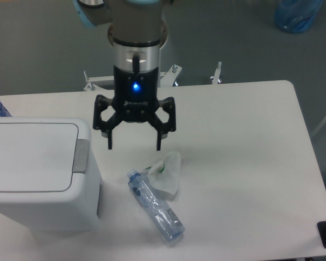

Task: Open the trash can
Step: 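Move the open gripper over to the white trash can lid and lower it, then press the gripper fingers on the lid edge to flip the lid open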

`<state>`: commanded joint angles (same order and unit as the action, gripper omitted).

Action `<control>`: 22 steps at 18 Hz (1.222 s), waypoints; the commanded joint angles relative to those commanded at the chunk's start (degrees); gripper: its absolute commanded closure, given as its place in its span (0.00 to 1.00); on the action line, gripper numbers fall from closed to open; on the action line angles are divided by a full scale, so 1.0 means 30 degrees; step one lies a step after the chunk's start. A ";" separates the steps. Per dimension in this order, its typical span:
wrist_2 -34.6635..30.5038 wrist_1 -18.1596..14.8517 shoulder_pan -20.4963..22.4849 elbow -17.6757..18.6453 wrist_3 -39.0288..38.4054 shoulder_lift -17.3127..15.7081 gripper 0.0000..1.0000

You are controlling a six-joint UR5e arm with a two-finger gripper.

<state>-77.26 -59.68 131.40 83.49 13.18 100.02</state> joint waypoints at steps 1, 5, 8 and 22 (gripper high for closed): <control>0.0000 0.0000 -0.0030 0.0059 -0.0058 0.0001 0.00; 0.0000 -0.0029 -0.0264 0.0176 -0.0644 0.0059 0.00; 0.0000 -0.0029 -0.0294 0.0264 -0.0616 0.0059 0.00; 0.0000 -0.0029 -0.0851 0.0440 -0.0674 0.0294 0.00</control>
<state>-77.26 -59.77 128.85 84.81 11.16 100.90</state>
